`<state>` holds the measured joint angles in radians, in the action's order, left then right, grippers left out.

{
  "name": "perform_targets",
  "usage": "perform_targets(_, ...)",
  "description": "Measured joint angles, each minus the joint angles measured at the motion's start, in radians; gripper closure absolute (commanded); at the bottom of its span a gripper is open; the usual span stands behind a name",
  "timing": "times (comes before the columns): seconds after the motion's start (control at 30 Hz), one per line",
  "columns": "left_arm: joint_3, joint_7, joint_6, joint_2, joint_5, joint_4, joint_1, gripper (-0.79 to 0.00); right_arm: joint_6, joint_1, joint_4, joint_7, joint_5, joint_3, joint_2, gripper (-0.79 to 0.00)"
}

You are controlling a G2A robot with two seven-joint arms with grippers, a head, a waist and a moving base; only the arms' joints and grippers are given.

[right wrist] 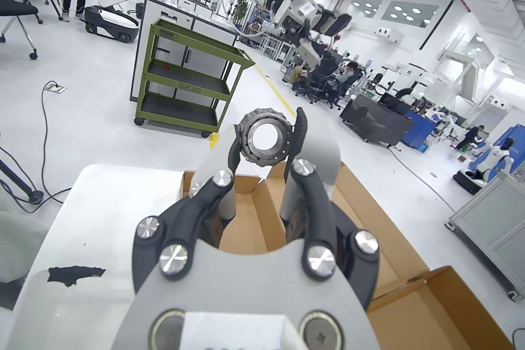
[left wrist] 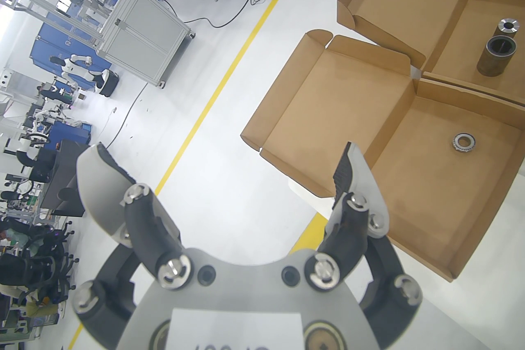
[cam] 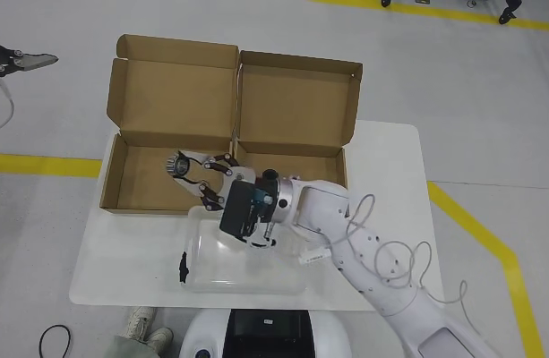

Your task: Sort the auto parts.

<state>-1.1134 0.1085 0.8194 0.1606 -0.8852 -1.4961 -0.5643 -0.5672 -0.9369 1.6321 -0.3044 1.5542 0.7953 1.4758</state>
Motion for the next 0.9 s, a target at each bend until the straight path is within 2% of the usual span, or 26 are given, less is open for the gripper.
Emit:
perform_targets(0.37, 0.0, 0.0, 0.0, 0.0, 0.0, 0.0, 0.0, -0.785, -0.034, 0.031, 0.122, 0.086, -0.026, 0.075, -0.009, 0.0)
perform_targets(0.57, 0.0, 0.0, 0.0, 0.0, 0.0, 0.0, 0.0, -0.785, -0.029, 0.078, 0.124, 0.109, -0.059, 0.088, -0.003, 0.0)
perform_targets(0.9, 0.0, 0.0, 0.0, 0.0, 0.0, 0.0, 0.0, -0.785, -0.022, 0.105, 0.114, 0.083, -0.056, 0.103, -0.001, 0.0)
